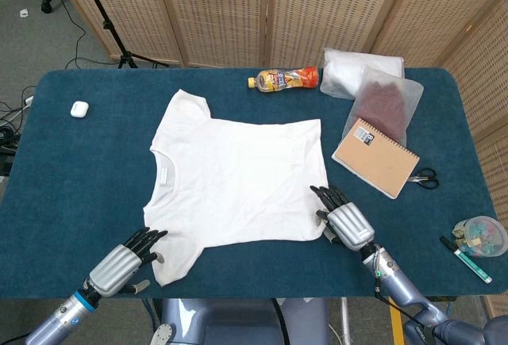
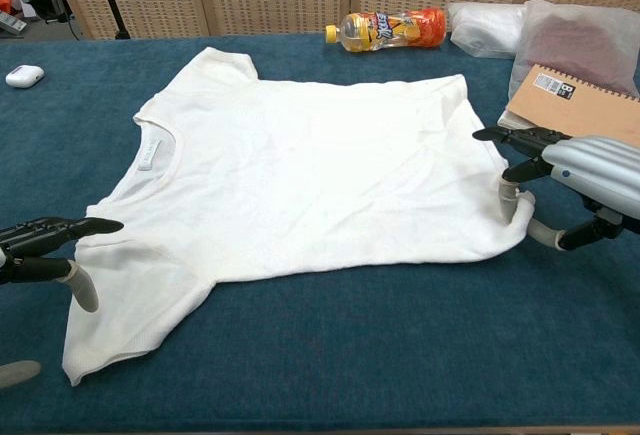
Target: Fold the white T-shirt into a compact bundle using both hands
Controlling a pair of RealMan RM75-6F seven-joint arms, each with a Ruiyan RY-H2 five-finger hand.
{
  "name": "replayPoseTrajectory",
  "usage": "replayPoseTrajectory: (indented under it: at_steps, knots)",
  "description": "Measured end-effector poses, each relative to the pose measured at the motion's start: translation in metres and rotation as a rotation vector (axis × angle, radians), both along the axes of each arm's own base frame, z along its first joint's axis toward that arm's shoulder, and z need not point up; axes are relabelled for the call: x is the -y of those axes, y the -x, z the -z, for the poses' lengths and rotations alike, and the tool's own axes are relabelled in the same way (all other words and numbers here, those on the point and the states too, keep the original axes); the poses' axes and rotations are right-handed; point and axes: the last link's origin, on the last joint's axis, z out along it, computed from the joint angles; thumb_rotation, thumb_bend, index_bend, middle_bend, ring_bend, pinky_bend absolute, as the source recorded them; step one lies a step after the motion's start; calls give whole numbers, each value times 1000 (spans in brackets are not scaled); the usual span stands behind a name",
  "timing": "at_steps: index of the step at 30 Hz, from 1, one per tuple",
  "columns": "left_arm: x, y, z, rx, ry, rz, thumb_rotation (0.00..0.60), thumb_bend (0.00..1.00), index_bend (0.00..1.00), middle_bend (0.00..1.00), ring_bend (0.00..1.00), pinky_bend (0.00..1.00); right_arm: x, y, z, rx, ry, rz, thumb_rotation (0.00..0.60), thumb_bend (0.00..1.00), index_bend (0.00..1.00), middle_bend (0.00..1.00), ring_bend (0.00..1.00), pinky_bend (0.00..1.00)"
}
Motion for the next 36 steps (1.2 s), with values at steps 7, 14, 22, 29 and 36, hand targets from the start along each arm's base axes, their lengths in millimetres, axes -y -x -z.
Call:
replayPoseTrajectory:
  at_steps: [7,14,22,29,36]
  knots:
    - [-3,-2,9,-3,22,-16,600,284,426,0,0,0,0,0,-1,2,4,-1,600,517,585,18,0,0]
    - [-4,-8,15,8,38,-17,600,359,457,0,0,0,0,-1,-2,4,3,-2,600,517,585,18,0,0]
    - [-4,-12,22,-5,61,-24,600,395,496,0,0,0,1,-1,-3,10,4,2,600,517,585,18,0,0]
    - [-4,-16,26,18,72,-37,600,511,590,0,0,0,1,0,-4,10,9,2,600,529,585,18,0,0]
    - [-6,-17,25,59,76,-72,600,544,686,0,0,0,2,1,-5,18,1,9,600,535,589,18,0,0]
